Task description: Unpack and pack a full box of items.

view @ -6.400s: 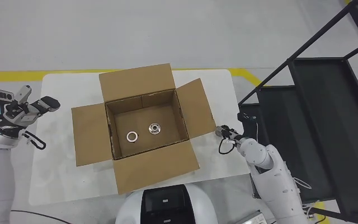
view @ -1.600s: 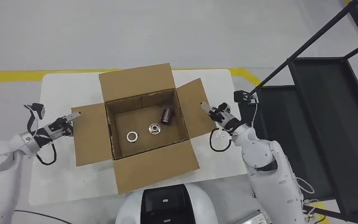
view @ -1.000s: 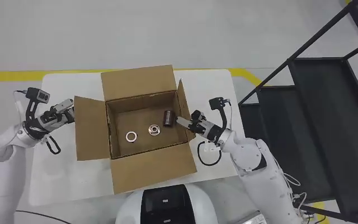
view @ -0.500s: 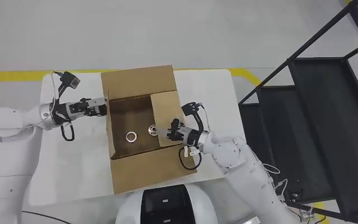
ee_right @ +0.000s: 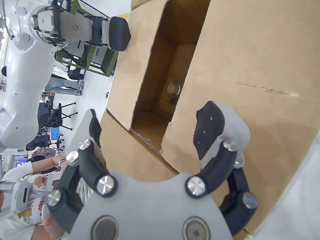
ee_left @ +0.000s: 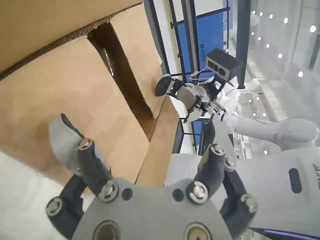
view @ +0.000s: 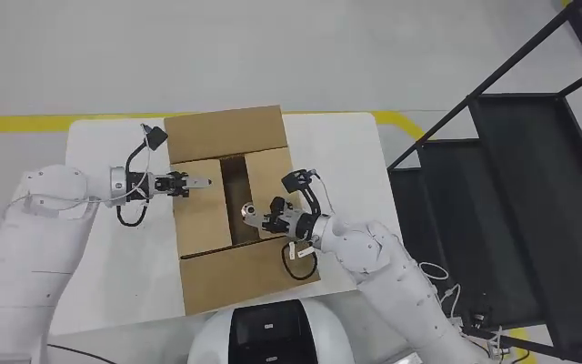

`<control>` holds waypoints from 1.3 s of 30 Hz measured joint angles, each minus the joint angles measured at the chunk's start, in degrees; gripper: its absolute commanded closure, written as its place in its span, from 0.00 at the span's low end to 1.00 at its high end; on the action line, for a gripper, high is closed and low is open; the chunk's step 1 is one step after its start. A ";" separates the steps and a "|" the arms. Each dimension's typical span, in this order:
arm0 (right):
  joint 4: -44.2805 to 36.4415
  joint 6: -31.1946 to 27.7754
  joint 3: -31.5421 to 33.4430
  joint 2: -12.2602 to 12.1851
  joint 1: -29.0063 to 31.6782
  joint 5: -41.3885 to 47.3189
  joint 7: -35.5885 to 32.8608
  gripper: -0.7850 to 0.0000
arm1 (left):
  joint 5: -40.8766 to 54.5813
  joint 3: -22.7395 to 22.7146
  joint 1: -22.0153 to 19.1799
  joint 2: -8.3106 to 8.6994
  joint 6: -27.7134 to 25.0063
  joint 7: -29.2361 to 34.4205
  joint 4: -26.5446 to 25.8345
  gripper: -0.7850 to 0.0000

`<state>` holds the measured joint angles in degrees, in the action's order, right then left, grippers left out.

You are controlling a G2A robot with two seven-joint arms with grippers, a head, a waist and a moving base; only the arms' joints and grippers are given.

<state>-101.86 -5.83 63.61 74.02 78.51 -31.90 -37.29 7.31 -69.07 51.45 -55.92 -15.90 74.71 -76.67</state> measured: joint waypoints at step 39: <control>-6.16 -19.52 16.36 -4.88 22.32 28.44 -15.53 0.00 | 16.57 -11.59 7.99 1.86 -0.30 -9.28 -5.99 0.00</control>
<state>-108.01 -25.35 79.97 69.14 100.83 -3.46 -52.82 23.88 -80.65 59.44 -54.07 -16.20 65.44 -82.66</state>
